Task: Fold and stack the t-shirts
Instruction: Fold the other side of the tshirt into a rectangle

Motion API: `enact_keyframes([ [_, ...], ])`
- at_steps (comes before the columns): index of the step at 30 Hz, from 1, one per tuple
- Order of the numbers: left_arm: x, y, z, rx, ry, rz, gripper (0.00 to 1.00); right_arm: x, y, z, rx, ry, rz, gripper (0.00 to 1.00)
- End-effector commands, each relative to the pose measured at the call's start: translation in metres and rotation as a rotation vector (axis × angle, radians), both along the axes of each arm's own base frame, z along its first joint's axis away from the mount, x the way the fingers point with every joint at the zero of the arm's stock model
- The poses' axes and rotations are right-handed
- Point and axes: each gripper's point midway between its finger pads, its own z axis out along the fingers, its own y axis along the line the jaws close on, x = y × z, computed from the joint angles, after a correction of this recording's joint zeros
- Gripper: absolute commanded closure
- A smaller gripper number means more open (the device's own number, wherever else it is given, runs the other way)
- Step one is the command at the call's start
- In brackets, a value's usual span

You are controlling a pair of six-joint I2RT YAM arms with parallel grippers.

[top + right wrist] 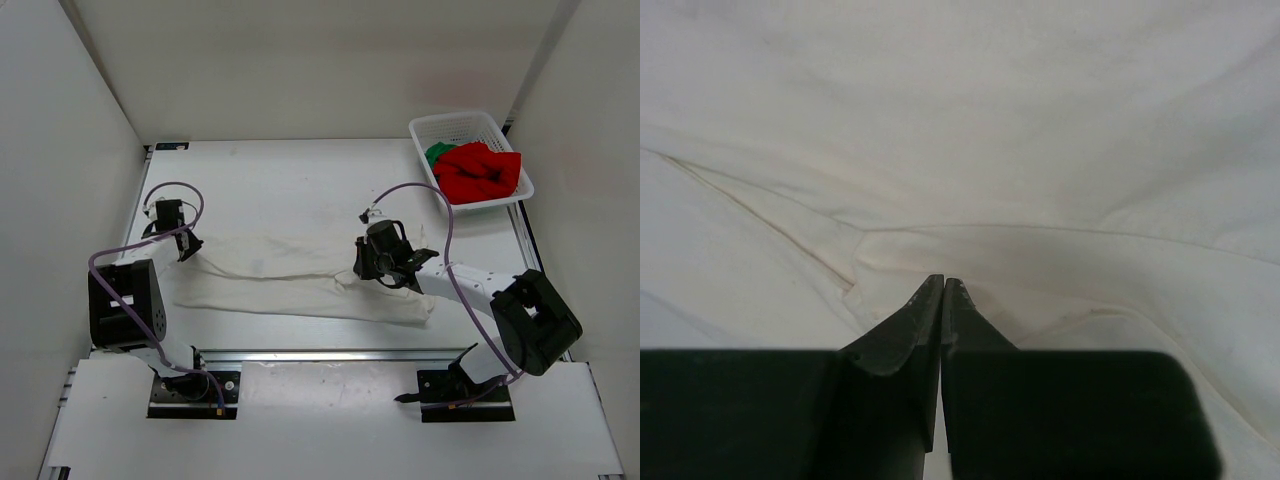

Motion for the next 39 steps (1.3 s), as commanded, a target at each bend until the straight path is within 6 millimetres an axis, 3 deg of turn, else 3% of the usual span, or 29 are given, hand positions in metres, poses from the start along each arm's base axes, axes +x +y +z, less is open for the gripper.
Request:
enact_keyframes([
  [1, 0.0, 0.0, 0.007, 0.021, -0.023, -0.006, 0.7, 0.001, 0.007, 0.007, 0.034, -0.035, 0.004, 1.0],
  [16, -0.01, -0.004, -0.002, 0.004, 0.017, -0.019, 0.78, -0.001, 0.009, 0.015, 0.051, -0.051, 0.007, 1.0],
  [20, -0.012, -0.005, 0.0, -0.012, 0.008, -0.012, 1.0, -0.001, 0.007, 0.015, 0.054, -0.052, 0.001, 1.0],
  [25, -0.016, -0.009, 0.025, -0.044, -0.082, -0.018, 1.0, -0.005, 0.006, 0.013, 0.04, -0.048, 0.003, 1.0],
  [29, -0.029, -0.009, 0.037, -0.08, -0.147, 0.0, 1.0, -0.013, 0.005, 0.012, 0.042, -0.039, -0.005, 1.0],
  [34, -0.06, -0.008, 0.025, -0.148, -0.158, 0.046, 1.0, -0.026, 0.007, 0.008, 0.042, -0.034, 0.005, 1.0],
  [37, -0.074, -0.002, 0.018, -0.189, -0.167, 0.092, 0.92, -0.036, 0.005, 0.0, 0.032, -0.014, 0.001, 1.0],
  [39, -0.08, 0.001, 0.014, -0.219, -0.179, 0.12, 0.78, -0.042, 0.007, -0.002, 0.039, -0.006, 0.008, 1.0],
])
